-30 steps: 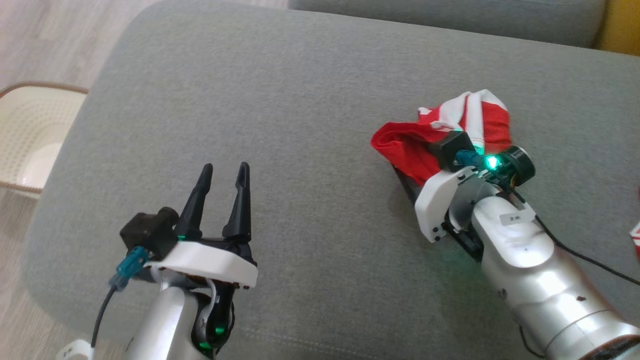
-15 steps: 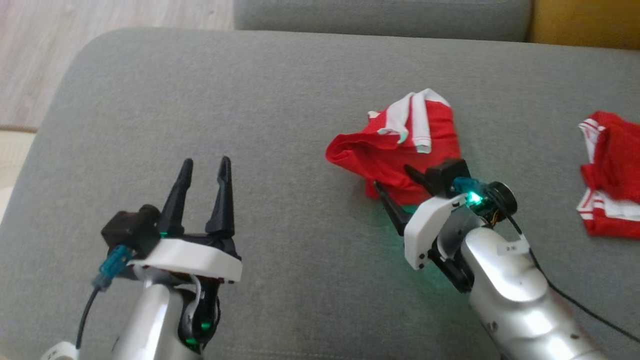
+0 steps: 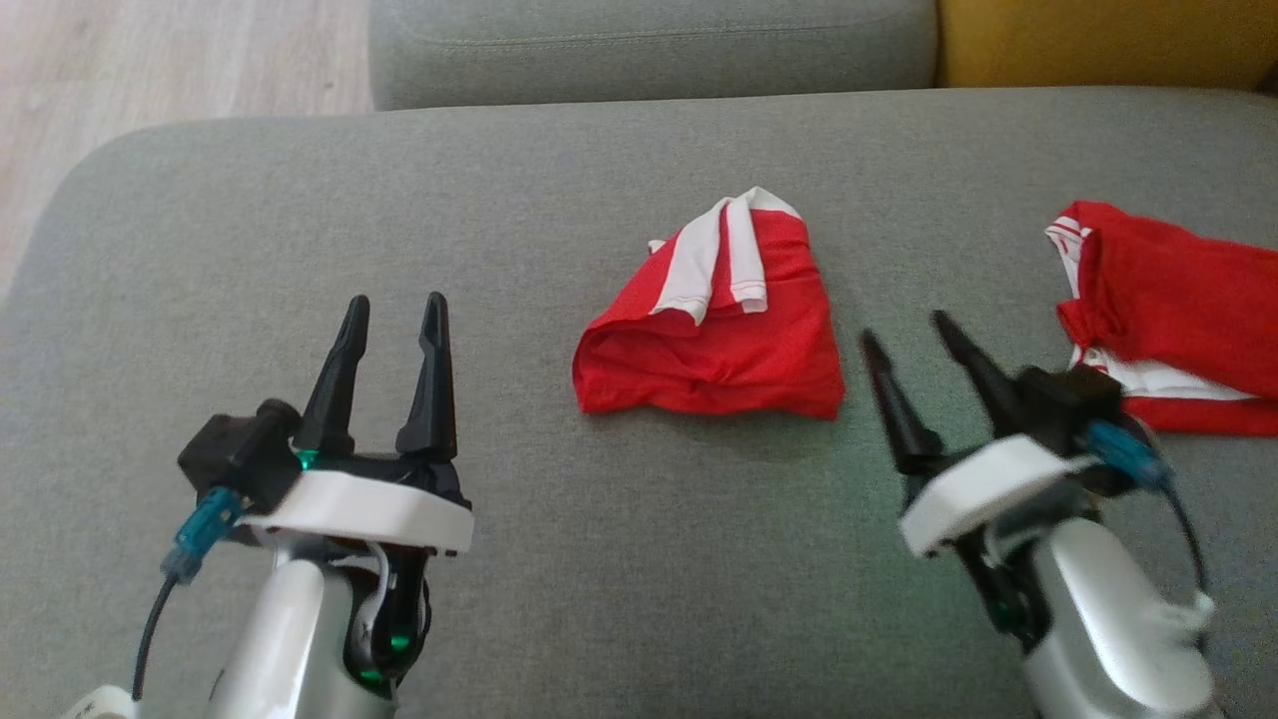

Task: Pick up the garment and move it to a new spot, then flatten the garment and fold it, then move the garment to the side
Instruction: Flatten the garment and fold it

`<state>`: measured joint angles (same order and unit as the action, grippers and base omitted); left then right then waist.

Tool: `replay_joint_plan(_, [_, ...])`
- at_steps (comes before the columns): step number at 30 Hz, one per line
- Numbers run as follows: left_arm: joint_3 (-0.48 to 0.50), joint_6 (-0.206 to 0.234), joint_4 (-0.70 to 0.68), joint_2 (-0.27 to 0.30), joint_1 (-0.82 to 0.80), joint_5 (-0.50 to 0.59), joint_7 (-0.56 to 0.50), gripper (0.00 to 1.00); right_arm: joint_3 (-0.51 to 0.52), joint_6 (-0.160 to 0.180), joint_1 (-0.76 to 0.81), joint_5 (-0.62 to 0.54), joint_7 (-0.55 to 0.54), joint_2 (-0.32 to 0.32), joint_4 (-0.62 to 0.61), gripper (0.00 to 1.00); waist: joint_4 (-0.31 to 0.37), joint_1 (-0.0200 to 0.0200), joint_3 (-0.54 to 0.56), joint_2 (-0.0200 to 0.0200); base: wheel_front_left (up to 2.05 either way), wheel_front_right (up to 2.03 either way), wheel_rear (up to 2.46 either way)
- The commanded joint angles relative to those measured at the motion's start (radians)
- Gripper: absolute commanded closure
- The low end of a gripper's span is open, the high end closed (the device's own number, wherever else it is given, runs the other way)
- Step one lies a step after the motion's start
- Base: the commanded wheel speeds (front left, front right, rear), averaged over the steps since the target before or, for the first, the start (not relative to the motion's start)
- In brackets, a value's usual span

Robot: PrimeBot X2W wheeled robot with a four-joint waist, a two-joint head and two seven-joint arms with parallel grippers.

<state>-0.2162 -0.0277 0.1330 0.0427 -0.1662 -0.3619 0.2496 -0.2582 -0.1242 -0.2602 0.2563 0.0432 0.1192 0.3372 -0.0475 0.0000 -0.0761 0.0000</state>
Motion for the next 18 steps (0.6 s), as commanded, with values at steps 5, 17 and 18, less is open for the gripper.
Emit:
replay_joint_plan(5, [0.014, -0.005, -0.038, 0.008, -0.014, 0.009, 0.012, 0.00, 0.097, -0.007, 0.084, -0.058, 0.081, -0.010, -0.110, 0.00, 0.019, 0.0000, -0.005, 0.0000, 0.00, 0.00, 0.00])
replay_joint_plan(17, [-0.008, -0.009, -0.032, 0.008, -0.009, 0.003, 0.012, 0.00, 0.166, -0.007, 0.114, -0.121, 0.125, -0.043, -0.138, 0.00, 0.007, 0.0000, -0.028, 0.0000, 0.00, 0.00, 0.00])
replay_joint_plan(18, [-0.010, -0.009, -0.032, 0.008, -0.013, 0.002, 0.012, 0.00, 0.162, -0.007, 0.106, -0.124, 0.125, -0.040, -0.141, 1.00, 0.002, 0.0000, -0.032, 0.0000, 0.00, 0.00, 0.00])
